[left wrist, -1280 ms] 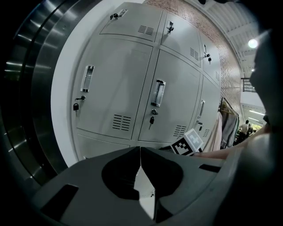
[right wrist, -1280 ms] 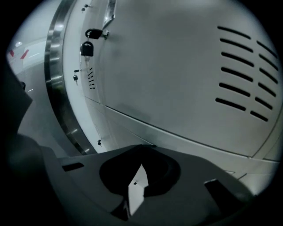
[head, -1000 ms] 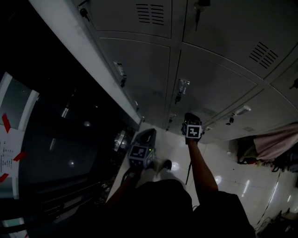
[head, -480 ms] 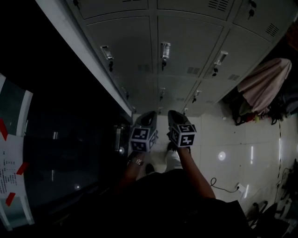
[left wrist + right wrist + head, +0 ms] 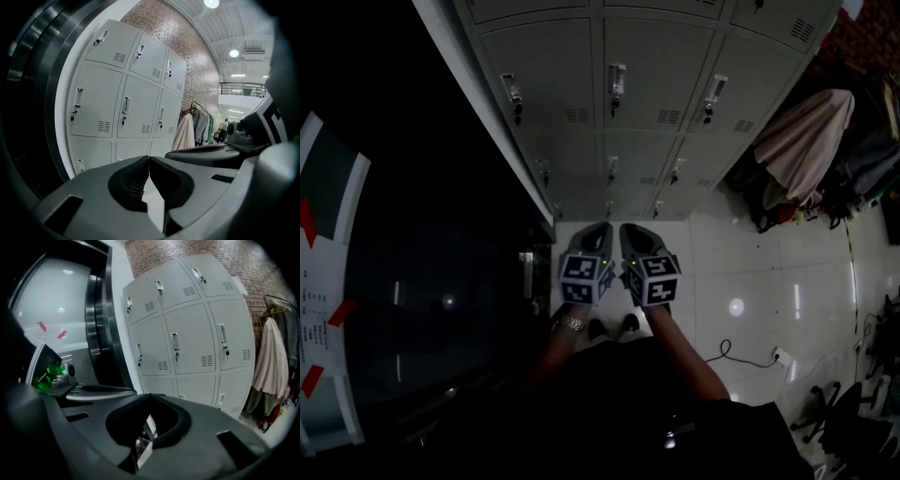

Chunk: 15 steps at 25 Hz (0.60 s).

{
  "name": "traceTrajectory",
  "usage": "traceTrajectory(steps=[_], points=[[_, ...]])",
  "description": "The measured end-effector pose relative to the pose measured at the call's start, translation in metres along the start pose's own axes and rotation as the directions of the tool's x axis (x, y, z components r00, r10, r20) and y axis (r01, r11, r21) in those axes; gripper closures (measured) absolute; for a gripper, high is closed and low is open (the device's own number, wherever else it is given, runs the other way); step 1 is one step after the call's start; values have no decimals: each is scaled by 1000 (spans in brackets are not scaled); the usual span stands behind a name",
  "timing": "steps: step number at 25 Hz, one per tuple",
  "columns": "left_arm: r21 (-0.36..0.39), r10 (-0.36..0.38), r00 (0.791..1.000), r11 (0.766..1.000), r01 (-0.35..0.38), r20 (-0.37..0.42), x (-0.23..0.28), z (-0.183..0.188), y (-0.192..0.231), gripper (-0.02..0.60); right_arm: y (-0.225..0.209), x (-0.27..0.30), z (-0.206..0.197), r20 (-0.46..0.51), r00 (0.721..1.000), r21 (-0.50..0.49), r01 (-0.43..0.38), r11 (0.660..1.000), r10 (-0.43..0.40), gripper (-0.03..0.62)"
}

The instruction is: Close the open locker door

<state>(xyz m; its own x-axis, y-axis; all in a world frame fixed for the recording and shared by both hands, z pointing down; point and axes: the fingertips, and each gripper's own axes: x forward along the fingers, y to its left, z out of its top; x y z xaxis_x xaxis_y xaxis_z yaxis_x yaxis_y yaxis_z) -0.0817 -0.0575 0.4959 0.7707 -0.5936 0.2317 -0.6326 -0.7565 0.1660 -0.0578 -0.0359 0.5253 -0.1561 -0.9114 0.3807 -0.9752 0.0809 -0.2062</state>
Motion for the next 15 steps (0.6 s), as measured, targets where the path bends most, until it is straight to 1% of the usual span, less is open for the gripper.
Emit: traceTrajectory(steps=[3,6,11,15], points=[[5,12,1000,1000,-12,1,-8,0,-3,578,9,-10,0,1,1000,-52,-22,998,22,592],[11,17,1000,1000,-17,7,-10,1,-8,578,15,-18,4,13,999,-68,-45,997,46,592],[32,-3,1000,999,3,2,-8,-3,-23,581,11,-20,2,11,998,-39,-62,997,63,592],[46,6,1000,999,-6,9,-2,1,-26,581,3,-23,5,13,997,-38,-70,997,70,592]])
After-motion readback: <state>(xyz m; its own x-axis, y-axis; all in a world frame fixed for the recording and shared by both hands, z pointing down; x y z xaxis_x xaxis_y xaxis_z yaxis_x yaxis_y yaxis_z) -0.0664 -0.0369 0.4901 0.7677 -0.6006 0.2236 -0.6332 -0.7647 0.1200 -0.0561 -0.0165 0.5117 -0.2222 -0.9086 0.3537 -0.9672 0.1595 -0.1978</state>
